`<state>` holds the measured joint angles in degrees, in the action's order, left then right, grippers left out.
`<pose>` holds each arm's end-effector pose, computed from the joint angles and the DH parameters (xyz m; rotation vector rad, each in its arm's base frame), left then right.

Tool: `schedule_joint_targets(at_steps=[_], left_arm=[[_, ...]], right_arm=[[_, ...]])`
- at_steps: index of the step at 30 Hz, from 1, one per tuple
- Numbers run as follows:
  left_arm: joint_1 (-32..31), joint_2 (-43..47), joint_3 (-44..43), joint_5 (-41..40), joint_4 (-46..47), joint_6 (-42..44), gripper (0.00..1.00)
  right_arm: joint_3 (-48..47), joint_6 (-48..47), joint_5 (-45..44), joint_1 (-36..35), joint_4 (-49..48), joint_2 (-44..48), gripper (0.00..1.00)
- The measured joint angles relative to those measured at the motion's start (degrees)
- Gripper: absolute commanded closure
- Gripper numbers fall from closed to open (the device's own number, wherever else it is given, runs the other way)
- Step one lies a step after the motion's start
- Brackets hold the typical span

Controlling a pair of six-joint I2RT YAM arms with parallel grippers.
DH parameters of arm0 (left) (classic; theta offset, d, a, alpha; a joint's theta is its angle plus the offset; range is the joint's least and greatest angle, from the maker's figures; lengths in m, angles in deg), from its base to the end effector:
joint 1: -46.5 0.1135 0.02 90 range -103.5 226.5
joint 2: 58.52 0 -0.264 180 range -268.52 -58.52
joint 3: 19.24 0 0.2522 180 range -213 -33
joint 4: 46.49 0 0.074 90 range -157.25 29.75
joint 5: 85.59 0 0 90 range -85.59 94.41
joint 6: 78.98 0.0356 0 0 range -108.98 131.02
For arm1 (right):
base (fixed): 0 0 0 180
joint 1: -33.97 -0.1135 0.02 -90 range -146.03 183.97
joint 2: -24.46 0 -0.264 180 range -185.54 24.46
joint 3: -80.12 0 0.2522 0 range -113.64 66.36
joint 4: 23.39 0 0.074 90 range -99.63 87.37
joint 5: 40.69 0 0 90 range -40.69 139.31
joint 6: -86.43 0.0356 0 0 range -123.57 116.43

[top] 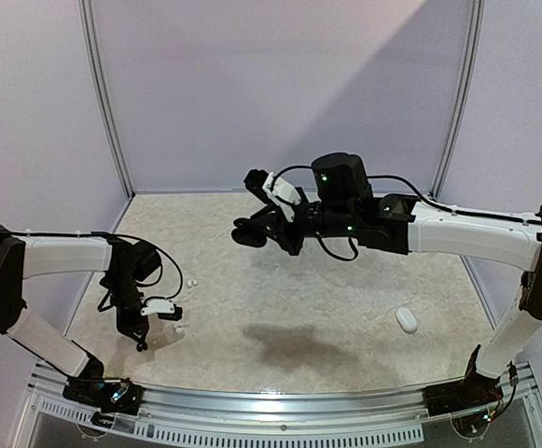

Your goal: Insert the wireless bluetooth earbuds into the charging case

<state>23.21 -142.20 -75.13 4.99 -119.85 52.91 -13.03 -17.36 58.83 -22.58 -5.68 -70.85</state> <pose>0.1770 -0.0766 0.1508 -1.5880 -2.4868 0.0613 0.2151 0.3362 0.3298 -1.2260 1.5405 0.6553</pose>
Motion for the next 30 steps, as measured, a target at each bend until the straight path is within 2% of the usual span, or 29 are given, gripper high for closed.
schedule_joint_targets(at_steps=[5, 21, 25, 30], left_arm=[[-1.53, -0.39, -0.20, 1.81, -0.74, 0.55, 0.81], [-1.57, -1.46, -1.44, 6.75, -6.73, 6.60, 0.82], [-1.57, -1.49, -1.51, 7.52, -7.82, 7.87, 0.88], [-1.62, -1.81, -1.51, 8.07, -7.82, 8.07, 0.89]], right_arm=[[0.00, 0.00, -0.02, 0.00, 0.70, 0.00, 0.92], [0.00, 0.00, -0.02, 0.00, 2.23, 0.00, 0.92], [0.00, 0.00, -0.02, 0.00, 2.27, 0.00, 0.92], [0.00, 0.00, -0.02, 0.00, 2.34, 0.00, 0.92]])
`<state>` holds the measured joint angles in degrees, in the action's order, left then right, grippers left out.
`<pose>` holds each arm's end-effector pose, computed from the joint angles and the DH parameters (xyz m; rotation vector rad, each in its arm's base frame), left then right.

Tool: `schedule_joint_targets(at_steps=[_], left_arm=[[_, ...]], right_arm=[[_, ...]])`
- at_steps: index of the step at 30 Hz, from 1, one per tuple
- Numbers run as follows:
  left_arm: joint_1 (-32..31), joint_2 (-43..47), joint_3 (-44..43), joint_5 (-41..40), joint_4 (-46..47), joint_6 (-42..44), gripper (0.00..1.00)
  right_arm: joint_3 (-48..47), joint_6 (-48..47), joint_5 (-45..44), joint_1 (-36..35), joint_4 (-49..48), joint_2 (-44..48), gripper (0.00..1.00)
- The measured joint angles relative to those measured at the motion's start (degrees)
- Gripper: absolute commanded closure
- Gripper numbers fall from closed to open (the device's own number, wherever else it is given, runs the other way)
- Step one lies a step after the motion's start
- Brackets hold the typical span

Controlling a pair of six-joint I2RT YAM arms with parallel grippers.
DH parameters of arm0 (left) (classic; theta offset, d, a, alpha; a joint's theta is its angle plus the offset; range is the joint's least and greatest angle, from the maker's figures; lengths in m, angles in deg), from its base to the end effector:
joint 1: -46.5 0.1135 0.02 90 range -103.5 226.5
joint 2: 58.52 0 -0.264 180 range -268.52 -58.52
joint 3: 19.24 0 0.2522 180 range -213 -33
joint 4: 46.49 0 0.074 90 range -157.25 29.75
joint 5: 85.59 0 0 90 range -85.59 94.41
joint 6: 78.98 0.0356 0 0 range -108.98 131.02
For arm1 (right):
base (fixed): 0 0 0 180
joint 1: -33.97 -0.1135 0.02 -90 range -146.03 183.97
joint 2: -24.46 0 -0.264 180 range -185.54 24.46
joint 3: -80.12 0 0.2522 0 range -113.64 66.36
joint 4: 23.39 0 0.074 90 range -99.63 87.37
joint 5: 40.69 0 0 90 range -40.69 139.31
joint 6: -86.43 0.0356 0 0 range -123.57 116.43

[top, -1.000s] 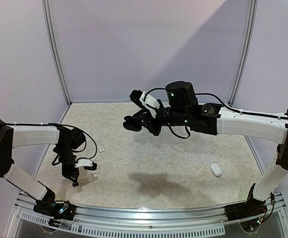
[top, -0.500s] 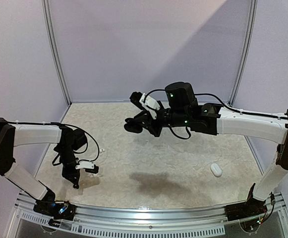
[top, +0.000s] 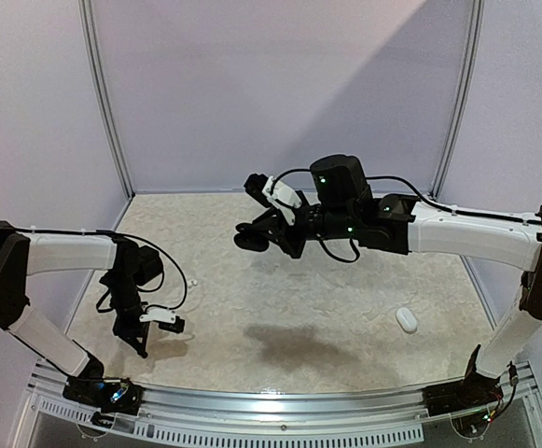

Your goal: Insert the wireless bluetooth earbuds into the charging case

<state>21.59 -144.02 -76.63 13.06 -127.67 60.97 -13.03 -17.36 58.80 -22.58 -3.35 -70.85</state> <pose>0.1661 -0.0831 0.1548 -1.6906 -2.2687 0.3131 0.2142 0.3349 0.3256 -1.2475 1.5761 0.6468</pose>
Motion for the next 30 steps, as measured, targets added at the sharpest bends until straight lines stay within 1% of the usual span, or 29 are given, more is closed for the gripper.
schedule_joint_targets(at_steps=[7, 19, 26, 28, 30], left_arm=[[-0.11, -0.04, 0.00, -0.04, 0.04, 0.15, 0.87], [-0.11, -0.04, -0.02, -0.07, 0.13, 0.92, 0.89], [-0.11, -0.04, -1.55, 0.20, 0.00, 1.01, 0.88], [-0.11, -0.04, -1.81, 0.42, -0.15, 1.16, 0.87], [-0.11, -0.04, -1.86, 0.63, -0.55, 1.51, 0.82]], right_arm=[[0.00, -0.02, 0.00, 0.00, 0.15, 0.00, 0.92], [0.00, 0.02, 0.00, 0.00, 0.24, 0.00, 0.92], [0.00, 0.02, 0.00, 0.00, 0.52, 0.00, 0.92], [0.00, 0.00, 0.00, 0.00, 0.74, 0.02, 0.92], [0.00, 0.02, 0.00, 0.00, 1.01, 0.00, 0.92]])
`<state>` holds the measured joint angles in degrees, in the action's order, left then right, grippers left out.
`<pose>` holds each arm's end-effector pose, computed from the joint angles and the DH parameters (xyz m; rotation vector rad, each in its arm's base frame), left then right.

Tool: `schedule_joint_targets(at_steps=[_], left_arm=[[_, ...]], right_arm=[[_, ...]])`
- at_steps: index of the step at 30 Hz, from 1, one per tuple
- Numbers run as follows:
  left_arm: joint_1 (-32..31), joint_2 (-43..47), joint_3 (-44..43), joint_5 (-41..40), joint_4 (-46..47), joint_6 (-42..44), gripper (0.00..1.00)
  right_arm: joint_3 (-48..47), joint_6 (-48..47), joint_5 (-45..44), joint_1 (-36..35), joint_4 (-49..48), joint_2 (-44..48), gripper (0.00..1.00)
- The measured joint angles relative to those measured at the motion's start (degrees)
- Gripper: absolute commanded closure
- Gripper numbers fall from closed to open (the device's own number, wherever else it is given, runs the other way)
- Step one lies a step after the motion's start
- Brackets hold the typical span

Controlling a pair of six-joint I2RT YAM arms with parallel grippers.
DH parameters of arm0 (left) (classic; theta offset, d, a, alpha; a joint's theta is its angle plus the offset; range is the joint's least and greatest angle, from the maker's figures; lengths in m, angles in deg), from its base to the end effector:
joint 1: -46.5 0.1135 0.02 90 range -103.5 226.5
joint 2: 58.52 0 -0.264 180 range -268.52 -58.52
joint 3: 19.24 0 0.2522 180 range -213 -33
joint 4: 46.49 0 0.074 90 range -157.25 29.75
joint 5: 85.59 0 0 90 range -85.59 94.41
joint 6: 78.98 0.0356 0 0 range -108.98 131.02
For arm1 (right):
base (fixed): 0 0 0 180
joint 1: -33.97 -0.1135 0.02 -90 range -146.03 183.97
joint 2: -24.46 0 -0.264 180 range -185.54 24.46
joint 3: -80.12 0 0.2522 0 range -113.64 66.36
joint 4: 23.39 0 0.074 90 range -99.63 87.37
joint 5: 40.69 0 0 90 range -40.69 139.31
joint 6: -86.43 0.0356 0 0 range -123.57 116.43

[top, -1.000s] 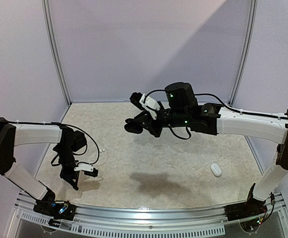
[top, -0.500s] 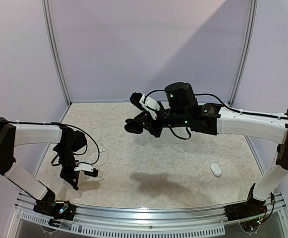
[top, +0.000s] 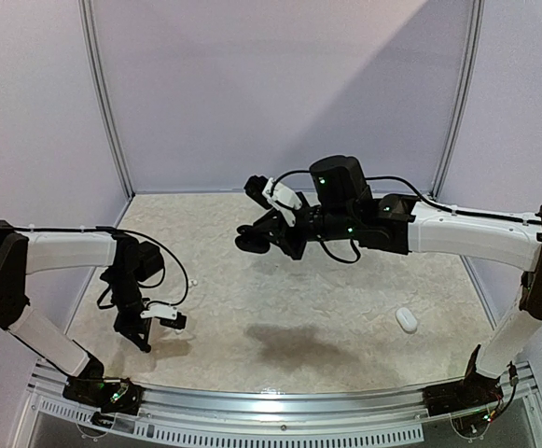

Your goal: Insert the wireless bluetooth earbuds into the charging case

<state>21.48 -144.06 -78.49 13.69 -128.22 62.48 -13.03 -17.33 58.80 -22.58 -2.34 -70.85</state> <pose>0.1714 -0.0863 0.1612 -1.7378 -2.2646 0.3290 0.2138 0.3343 0.3239 -1.2566 1.5918 0.6435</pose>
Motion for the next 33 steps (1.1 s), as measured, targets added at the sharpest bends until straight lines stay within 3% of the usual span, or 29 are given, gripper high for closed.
schedule_joint_targets(at_steps=[13, 33], left_arm=[[0.00, -0.92, -3.30, 0.15, 0.61, 0.44, 0.81], [0.04, -3.23, 0.35, -4.81, 5.57, 0.85, 0.76]], right_arm=[[0.00, 0.11, 0.00, 0.00, 0.44, 0.02, 0.92], [0.00, 1.07, 0.00, 0.00, 0.55, 0.55, 0.92]])
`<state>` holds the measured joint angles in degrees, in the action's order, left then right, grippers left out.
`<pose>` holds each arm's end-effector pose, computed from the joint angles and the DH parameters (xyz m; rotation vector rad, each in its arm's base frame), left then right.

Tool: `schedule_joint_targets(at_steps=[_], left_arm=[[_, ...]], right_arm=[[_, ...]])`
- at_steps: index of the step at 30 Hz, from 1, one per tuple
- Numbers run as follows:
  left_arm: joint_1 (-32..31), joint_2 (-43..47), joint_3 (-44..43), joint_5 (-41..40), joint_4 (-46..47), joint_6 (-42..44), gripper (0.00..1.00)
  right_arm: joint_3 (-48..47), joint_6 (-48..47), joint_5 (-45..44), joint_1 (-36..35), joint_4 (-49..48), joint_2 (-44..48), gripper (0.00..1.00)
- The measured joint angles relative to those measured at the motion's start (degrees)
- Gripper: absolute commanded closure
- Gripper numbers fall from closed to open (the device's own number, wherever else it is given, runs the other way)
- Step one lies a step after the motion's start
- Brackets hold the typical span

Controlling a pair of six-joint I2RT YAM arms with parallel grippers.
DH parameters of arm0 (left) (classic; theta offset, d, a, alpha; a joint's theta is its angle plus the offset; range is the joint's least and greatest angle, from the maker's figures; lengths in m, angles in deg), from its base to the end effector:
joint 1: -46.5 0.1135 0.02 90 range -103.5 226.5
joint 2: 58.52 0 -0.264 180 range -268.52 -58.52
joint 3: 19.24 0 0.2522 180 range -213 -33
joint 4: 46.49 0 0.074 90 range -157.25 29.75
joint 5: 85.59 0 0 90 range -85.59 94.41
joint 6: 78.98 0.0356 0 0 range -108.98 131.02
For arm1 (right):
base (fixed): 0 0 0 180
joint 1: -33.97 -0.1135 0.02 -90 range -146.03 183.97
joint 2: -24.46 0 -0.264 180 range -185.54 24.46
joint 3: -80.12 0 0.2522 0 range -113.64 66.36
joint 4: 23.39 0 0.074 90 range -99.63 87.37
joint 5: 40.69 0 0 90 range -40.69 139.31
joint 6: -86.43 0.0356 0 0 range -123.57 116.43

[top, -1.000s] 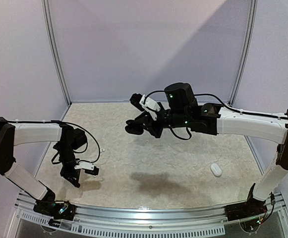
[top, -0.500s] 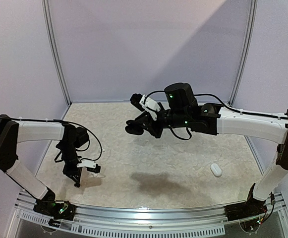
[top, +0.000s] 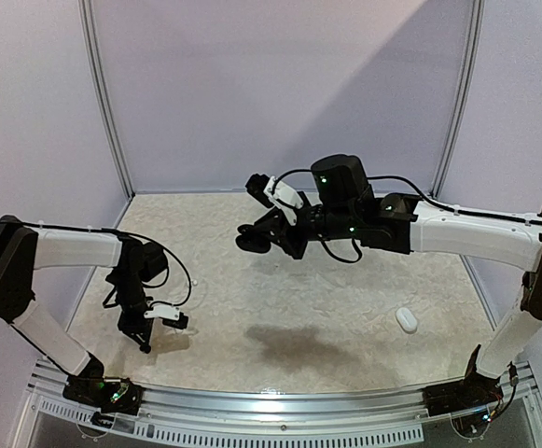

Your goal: Insert the wireless bluetooth earbuds into the charging case

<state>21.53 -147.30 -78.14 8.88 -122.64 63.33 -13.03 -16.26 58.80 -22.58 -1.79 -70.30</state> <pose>0.1827 -0.0881 0.1466 -1.7866 -2.2602 0.2051 0.2124 0.3322 0.3265 -1.2430 1.6052 0.6552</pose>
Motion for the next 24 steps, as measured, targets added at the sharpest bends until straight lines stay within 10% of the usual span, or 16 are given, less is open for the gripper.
schedule_joint_targets(at_steps=[24], left_arm=[[0.00, 2.03, 2.08, -0.50, 0.00, 2.36, 0.68]], right_arm=[[0.00, -0.07, 0.00, 0.00, 0.31, 0.00, 0.92]])
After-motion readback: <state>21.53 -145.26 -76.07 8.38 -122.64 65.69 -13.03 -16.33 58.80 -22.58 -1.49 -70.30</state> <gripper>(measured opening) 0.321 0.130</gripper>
